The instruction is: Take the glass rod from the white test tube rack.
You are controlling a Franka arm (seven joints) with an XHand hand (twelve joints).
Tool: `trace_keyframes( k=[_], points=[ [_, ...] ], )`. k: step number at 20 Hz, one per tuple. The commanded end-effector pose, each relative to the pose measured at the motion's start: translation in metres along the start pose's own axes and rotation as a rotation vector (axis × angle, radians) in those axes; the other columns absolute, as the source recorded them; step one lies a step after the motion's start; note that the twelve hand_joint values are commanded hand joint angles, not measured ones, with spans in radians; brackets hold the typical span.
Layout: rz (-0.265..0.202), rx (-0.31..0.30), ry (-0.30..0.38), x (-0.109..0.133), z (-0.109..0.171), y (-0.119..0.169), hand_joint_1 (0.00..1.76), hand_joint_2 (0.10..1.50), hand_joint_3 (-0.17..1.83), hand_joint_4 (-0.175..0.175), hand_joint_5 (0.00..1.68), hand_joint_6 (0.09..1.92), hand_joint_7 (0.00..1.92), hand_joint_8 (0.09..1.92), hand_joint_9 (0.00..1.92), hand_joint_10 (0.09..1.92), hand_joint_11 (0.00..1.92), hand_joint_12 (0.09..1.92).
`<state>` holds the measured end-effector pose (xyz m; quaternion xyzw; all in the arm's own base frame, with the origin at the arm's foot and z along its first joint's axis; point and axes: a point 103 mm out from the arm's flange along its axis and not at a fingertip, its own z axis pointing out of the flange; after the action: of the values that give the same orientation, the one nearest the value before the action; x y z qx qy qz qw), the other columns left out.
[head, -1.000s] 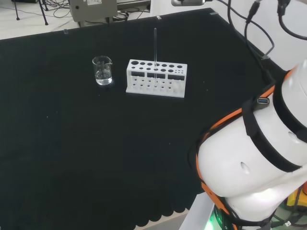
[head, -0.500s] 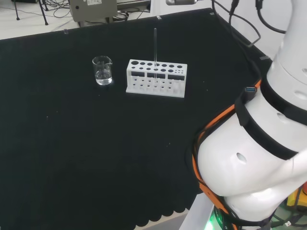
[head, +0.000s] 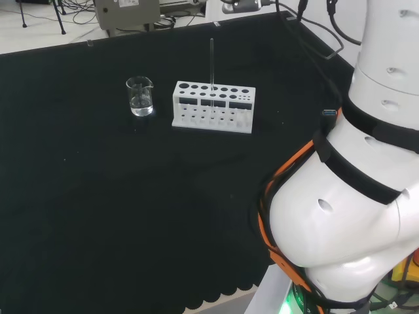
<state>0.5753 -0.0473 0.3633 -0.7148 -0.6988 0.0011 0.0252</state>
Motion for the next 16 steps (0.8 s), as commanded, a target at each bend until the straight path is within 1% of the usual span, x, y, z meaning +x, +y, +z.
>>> trace_keyframes(
  k=[1, 9, 12, 16],
  points=[
    [-0.002, 0.020, -0.015, -0.006, 0.018, 0.005, 0.62, 0.94, 0.46, -0.135, 0.34, 0.09, 0.38, 1.01, 0.55, 1.05, 0.11, 1.47],
    [0.012, 0.047, -0.009, -0.007, 0.032, 0.004, 0.62, 0.93, 0.48, -0.146, 0.37, 0.09, 0.48, 1.07, 0.64, 1.12, 0.22, 1.46],
    [0.019, 0.053, -0.012, -0.008, 0.035, 0.003, 0.62, 0.93, 0.49, -0.152, 0.41, 0.09, 0.54, 1.11, 0.68, 1.16, 0.30, 1.45],
    [0.034, 0.056, -0.013, -0.012, 0.038, 0.001, 0.62, 0.92, 0.49, -0.160, 0.46, 0.09, 0.59, 1.15, 0.72, 1.19, 0.37, 1.45]
  ],
)
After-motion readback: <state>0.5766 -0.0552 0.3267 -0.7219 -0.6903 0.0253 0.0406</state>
